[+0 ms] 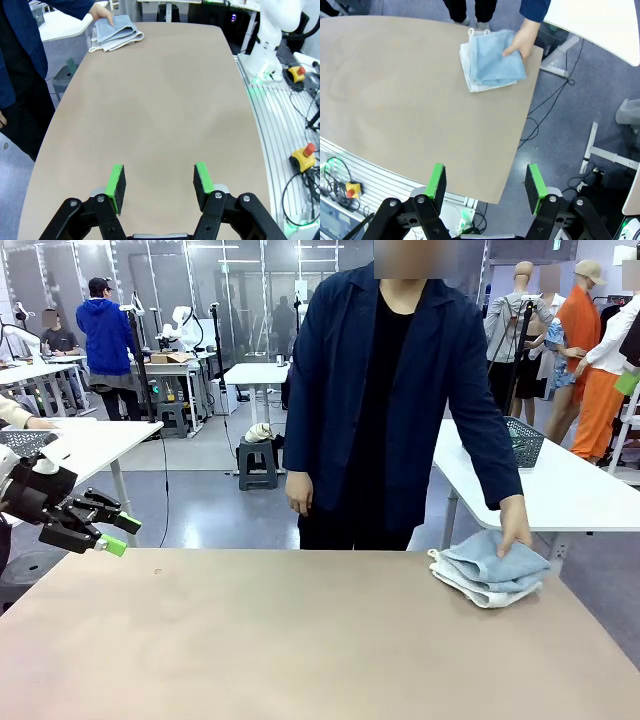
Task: Fold the towels and place them in the basket.
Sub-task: Stack the folded Towel with hook on the right side of the table.
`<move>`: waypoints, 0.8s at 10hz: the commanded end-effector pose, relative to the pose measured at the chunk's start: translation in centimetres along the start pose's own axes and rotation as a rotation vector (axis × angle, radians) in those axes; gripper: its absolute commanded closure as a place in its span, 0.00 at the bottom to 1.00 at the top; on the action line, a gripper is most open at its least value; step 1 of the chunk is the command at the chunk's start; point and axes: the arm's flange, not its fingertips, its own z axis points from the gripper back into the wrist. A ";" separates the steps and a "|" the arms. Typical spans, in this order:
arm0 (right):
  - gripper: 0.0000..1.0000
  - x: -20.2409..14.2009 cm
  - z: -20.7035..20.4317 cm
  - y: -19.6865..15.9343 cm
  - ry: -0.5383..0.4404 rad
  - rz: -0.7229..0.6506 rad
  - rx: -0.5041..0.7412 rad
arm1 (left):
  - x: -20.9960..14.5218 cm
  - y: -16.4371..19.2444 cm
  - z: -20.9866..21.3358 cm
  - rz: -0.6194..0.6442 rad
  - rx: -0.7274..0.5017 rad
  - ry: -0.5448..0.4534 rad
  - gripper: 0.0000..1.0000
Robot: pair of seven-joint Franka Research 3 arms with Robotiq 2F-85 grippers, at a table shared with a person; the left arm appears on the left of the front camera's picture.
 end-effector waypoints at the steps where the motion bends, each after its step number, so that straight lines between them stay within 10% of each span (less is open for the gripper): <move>1: 0.21 0.2 0.2 -0.1 0.002 -0.005 -0.004 | 0.1 0.0 0.2 -0.009 -0.007 -0.003 0.30; 8: 0.21 0.2 0.2 -0.1 0.002 -0.005 -0.004 | 0.1 0.0 0.2 -0.009 -0.007 -0.003 0.30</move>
